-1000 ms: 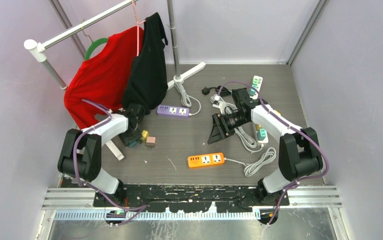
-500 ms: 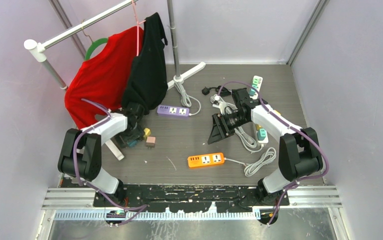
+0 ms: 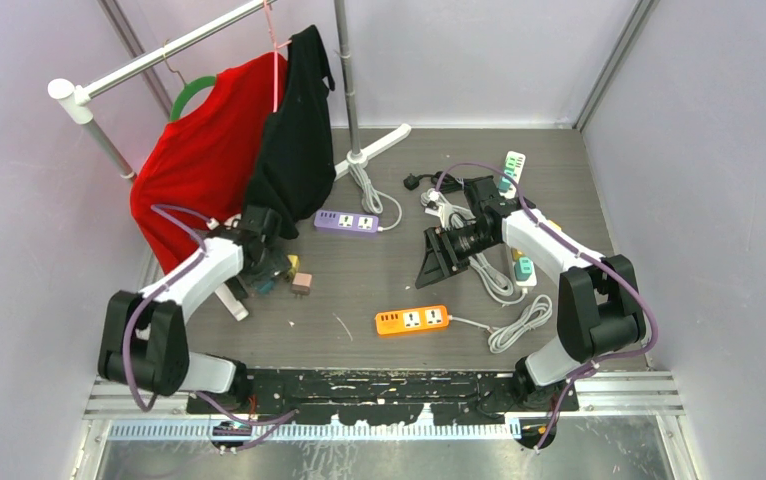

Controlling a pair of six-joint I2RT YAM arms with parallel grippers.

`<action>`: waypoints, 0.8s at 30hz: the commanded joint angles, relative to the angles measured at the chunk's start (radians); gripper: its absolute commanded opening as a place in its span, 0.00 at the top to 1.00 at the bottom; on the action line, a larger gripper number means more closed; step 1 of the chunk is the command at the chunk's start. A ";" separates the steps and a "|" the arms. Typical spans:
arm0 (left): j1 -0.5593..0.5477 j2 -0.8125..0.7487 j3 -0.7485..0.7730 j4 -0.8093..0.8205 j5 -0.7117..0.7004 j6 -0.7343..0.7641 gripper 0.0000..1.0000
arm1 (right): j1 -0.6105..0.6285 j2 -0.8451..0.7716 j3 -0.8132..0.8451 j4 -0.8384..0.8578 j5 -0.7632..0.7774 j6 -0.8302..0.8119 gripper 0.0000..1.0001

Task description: Pull the plug off the socket

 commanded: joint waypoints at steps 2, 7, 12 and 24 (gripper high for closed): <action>0.000 -0.191 -0.028 -0.051 0.048 0.025 0.05 | 0.000 -0.019 0.029 -0.002 -0.014 -0.017 0.28; -0.001 -0.325 -0.081 -0.047 0.145 0.071 0.01 | 0.000 -0.024 0.028 -0.003 -0.013 -0.019 0.28; 0.000 -0.473 -0.149 0.015 0.285 0.116 0.02 | 0.000 -0.040 0.024 -0.004 -0.011 -0.046 0.28; 0.001 -0.858 -0.335 0.385 0.676 0.112 0.01 | 0.000 -0.161 -0.045 0.037 -0.020 -0.217 0.23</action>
